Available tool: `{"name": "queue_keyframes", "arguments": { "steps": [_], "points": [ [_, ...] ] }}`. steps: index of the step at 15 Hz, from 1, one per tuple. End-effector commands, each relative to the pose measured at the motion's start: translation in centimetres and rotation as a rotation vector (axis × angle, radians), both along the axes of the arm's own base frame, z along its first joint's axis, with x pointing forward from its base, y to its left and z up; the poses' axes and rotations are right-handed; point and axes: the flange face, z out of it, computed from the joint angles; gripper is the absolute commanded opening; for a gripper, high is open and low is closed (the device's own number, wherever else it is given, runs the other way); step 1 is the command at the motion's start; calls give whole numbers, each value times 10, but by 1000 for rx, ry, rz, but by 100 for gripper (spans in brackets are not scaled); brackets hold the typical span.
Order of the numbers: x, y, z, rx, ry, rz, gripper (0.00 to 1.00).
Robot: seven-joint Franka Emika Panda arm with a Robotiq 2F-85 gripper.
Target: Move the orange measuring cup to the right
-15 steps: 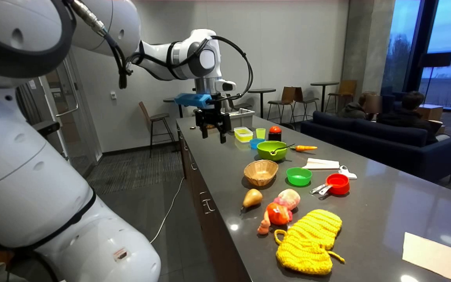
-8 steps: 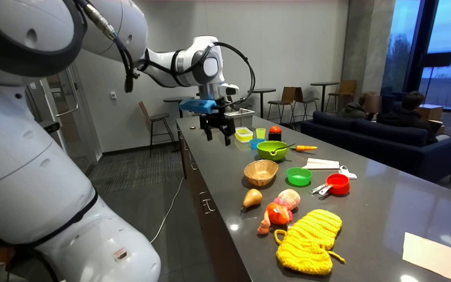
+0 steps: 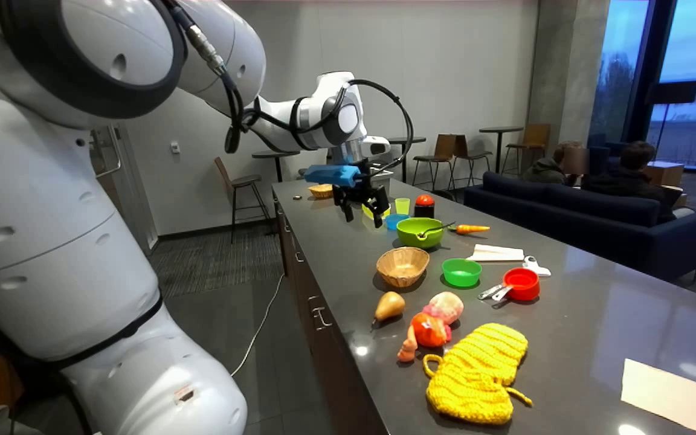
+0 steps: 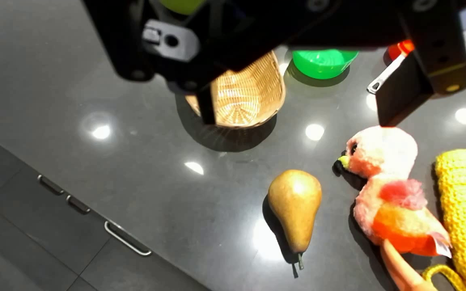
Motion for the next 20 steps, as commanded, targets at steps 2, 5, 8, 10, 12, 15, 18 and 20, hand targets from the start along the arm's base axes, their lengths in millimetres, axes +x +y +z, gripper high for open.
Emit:
{"name": "queue_keyframes", "arguments": {
  "steps": [2,5,8,10,12,15,18,20],
  "points": [
    [45,-17,-7,-6,-33,-17,100],
    [71,-39,-5,-11,-49,-60,100],
    [91,-64,-2,-24,-61,-109,100],
    [101,-78,-4,-34,-72,-133,100],
    [111,-90,-9,-42,-77,-146,100],
    [126,-112,-15,-70,-83,-167,100],
    [121,-113,-20,-49,-63,-162,100],
    [126,-117,-21,-50,-62,-164,100]
  ]
}}
